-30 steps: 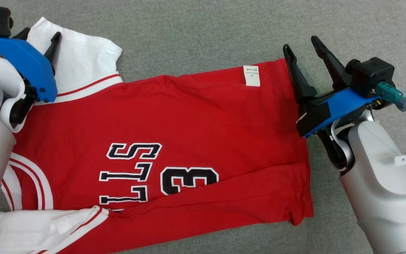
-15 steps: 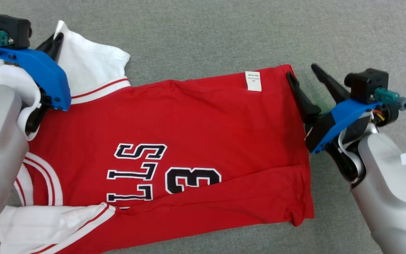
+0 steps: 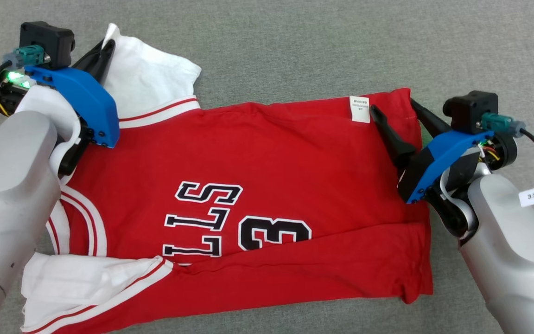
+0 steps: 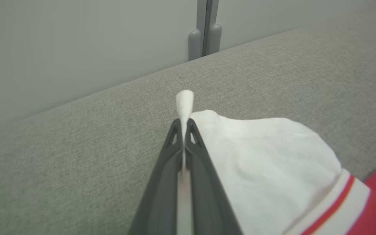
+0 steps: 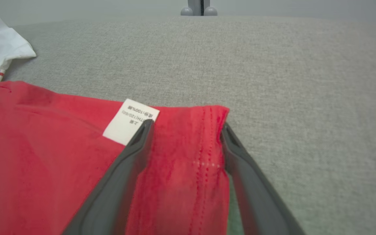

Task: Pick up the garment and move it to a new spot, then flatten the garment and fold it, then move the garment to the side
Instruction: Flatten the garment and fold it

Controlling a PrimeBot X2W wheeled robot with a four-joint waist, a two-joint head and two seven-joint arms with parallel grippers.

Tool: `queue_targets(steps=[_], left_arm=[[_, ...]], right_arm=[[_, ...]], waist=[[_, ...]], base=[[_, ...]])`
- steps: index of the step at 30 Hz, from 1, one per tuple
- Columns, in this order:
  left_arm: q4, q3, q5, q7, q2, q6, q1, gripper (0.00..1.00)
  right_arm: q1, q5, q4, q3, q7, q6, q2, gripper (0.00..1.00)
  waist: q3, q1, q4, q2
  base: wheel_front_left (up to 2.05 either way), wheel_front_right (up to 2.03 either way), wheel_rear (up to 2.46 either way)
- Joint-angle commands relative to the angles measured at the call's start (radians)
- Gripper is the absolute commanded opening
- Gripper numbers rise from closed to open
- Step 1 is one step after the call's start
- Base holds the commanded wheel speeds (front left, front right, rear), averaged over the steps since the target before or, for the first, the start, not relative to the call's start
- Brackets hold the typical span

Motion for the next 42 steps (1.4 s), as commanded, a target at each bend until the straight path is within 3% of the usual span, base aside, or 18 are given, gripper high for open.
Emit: queue_targets(steps=[1, 2, 3, 4, 15, 20, 26, 33, 42], left_arm=[[-0.003, -0.011, -0.008, -0.010, -0.007, -0.001, -0.022, 0.00], [-0.003, -0.017, -0.011, -0.015, -0.009, -0.001, -0.024, 0.00], [-0.002, -0.024, -0.017, -0.019, -0.010, -0.001, -0.028, 0.00], [-0.002, -0.029, -0.021, -0.025, -0.012, -0.001, -0.030, 0.00], [-0.038, -0.051, -0.093, -0.139, -0.017, -0.001, 0.002, 0.00], [-0.142, -0.029, -0.131, -0.185, 0.019, -0.001, 0.066, 0.00], [-0.332, 0.087, -0.119, -0.190, 0.084, 0.001, 0.196, 0.00], [-0.553, 0.227, -0.069, -0.191, 0.132, 0.043, 0.426, 0.00], [-0.667, 0.322, -0.048, -0.191, 0.146, 0.086, 0.653, 0.00]], right_arm=[[-0.022, -0.001, 0.023, 0.000, 0.010, 0.000, 0.007, 0.73], [-0.030, 0.002, 0.037, 0.001, 0.015, 0.000, 0.009, 0.49], [-0.041, 0.000, 0.051, 0.005, 0.019, 0.000, 0.008, 0.09], [-0.049, -0.003, 0.063, 0.007, 0.018, 0.000, 0.008, 0.00], [-0.045, -0.016, 0.141, -0.008, -0.126, 0.000, 0.019, 0.00], [0.005, -0.011, 0.140, -0.001, -0.198, 0.000, 0.018, 0.00], [0.060, -0.012, 0.134, -0.013, -0.239, 0.000, 0.007, 0.00], [0.117, -0.016, 0.130, -0.037, -0.266, 0.000, 0.003, 0.00], [0.208, -0.007, 0.108, -0.064, -0.299, 0.000, 0.006, 0.00]], waist=[[0.003, 0.0000, 0.008, 0.0000], [0.004, 0.0000, 0.012, 0.0000], [0.005, 0.0000, 0.015, 0.0000], [0.006, 0.0000, 0.017, 0.0000], [-0.055, 0.0000, 0.037, 0.0000], [-0.101, 0.0000, 0.047, 0.0000], [-0.135, 0.0000, 0.071, 0.0000], [-0.165, 0.0000, 0.098, 0.0000], [-0.195, 0.0000, 0.120, 0.0000]], base=[[0.00, 0.00, 0.00], [0.00, 0.00, 0.00], [0.00, 0.00, 0.00], [0.00, 0.00, 0.00], [0.00, 0.00, 0.00], [0.00, 0.00, 0.00], [0.00, 0.00, 0.00], [0.00, 0.00, 0.00], [0.00, 0.00, 0.00]])
